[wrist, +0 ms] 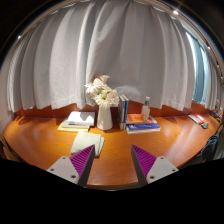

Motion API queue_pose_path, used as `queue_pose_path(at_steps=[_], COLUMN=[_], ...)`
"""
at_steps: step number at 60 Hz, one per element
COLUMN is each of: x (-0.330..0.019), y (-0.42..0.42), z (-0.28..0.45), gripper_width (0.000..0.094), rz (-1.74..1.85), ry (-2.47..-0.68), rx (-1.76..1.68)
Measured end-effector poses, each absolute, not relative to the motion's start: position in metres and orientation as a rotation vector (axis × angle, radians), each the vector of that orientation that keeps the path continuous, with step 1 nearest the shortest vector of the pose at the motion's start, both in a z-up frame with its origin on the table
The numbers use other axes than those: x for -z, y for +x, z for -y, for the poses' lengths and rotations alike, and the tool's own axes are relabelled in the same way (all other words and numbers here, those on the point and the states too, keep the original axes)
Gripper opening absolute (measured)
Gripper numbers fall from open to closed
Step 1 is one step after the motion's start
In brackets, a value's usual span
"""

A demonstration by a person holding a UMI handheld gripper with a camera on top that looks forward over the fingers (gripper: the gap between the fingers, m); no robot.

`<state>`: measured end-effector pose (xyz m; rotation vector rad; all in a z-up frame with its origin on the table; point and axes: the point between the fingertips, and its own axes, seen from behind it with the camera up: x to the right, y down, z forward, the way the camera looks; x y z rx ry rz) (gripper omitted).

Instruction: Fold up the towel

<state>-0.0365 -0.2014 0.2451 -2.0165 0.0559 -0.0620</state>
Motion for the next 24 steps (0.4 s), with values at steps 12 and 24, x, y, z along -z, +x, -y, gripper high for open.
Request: queue_pose_path(at_steps=[12,24], x=[-0.249,-0.253], y=[-0.036,-0.042], z=[0.221,0.227], gripper_width=[0.0713,0.0714], rz=[-0.060,-0.064], ry=[-2.011,-2.007], rx=[0.071,0.060])
